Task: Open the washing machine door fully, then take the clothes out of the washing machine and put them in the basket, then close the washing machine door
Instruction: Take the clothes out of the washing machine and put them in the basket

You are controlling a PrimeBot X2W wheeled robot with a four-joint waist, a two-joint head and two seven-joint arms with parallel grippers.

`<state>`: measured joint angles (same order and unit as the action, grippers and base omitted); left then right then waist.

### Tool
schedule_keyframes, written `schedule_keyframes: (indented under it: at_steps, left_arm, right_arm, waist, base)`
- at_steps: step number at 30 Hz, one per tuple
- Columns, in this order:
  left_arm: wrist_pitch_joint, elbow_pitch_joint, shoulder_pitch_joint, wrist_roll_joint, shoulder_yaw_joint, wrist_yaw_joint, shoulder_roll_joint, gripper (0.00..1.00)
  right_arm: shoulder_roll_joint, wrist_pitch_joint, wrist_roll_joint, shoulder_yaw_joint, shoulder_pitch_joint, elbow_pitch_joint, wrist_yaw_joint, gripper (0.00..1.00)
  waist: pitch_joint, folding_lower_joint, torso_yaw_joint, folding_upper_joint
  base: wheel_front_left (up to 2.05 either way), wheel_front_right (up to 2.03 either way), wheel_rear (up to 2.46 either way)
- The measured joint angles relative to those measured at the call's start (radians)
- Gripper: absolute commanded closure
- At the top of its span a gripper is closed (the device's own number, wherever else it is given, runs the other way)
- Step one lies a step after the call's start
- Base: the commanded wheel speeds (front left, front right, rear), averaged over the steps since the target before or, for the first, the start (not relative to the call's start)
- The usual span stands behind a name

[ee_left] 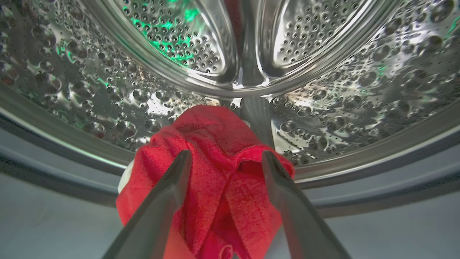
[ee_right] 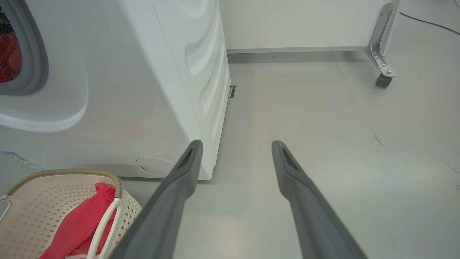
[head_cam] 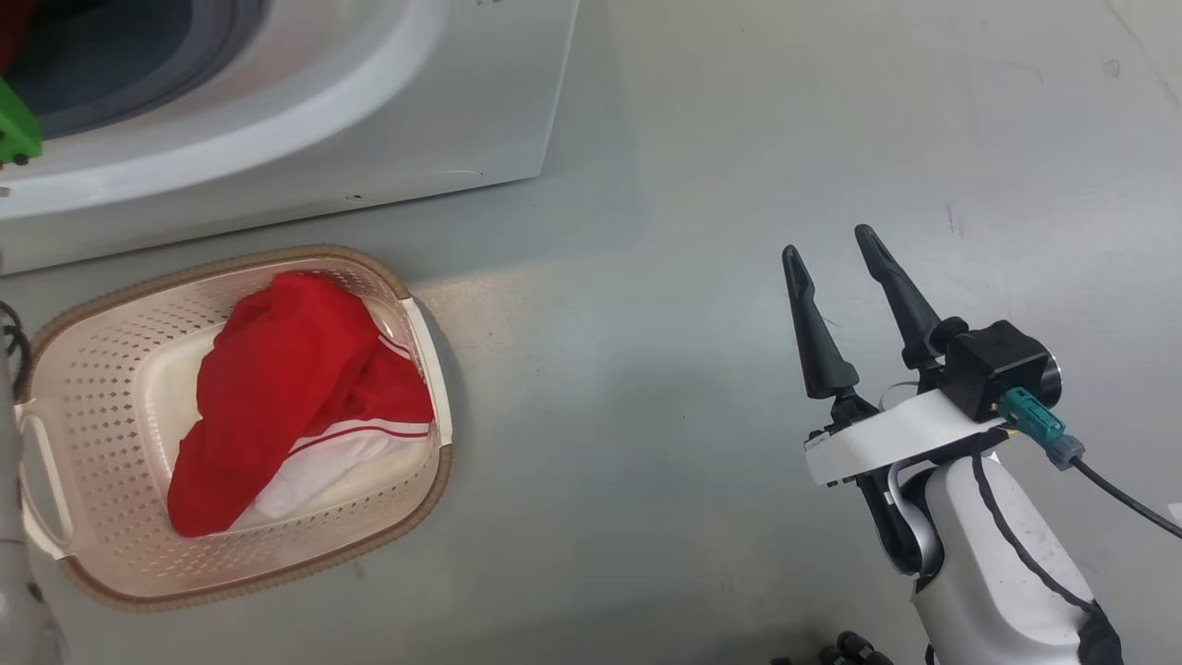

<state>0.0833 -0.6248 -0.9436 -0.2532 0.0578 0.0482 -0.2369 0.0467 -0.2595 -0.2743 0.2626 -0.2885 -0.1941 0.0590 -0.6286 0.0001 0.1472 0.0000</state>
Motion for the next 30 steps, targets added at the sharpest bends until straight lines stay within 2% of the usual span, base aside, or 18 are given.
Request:
schedule_keyframes:
  at_steps: [5, 16, 17, 19, 27, 30]
  left_arm:
    - [0.046, -0.06, -0.042, 0.007, 0.02, 0.026, -0.031, 0.0]
    - [0.09, -0.157, -0.077, 0.007, 0.028, 0.04, -0.014, 0.0]
    - [0.077, -0.167, -0.083, 0.007, 0.033, 0.044, -0.008, 0.42]
    - [0.06, -0.182, -0.084, 0.007, 0.032, 0.045, 0.003, 1.0]
    - [-0.011, -0.221, -0.084, 0.007, 0.011, 0.042, 0.035, 1.0]
    - [-0.054, -0.232, -0.084, 0.007, 0.006, 0.023, 0.055, 1.0]
  right_arm:
    - [0.0, 0.0, -0.017, 0.014, -0.013, 0.0, -0.002, 0.0]
    - [0.0, 0.0, -0.026, 0.012, -0.034, 0.0, -0.026, 0.0]
    - [0.0, 0.0, -0.029, 0.011, -0.038, -0.001, -0.026, 0.0]
    - [0.0, 0.0, -0.029, 0.005, -0.04, -0.005, -0.026, 0.0]
    - [0.0, 0.0, -0.025, -0.005, -0.053, -0.018, -0.026, 0.0]
    - [0.0, 0.0, -0.024, -0.011, -0.053, -0.03, -0.026, 0.0]
  waist:
    - [-0.029, 0.0, 0.02, 0.0]
    - [-0.065, 0.0, 0.036, 0.0]
    - [-0.065, 0.0001, 0.035, 0.0]
    - [-0.062, 0.0, 0.031, 0.0]
    - [-0.029, 0.0, 0.009, 0.0]
    - [-0.009, 0.0, 0.0, 0.0]
  base:
    - [0.0, 0.0, 0.0]
    - [0.0, 0.0, 0.0]
    - [0.0, 0.0, 0.0]
    - [0.0, 0.0, 0.0]
    - [0.0, 0.0, 0.0]
    - [0.0, 0.0, 0.0]
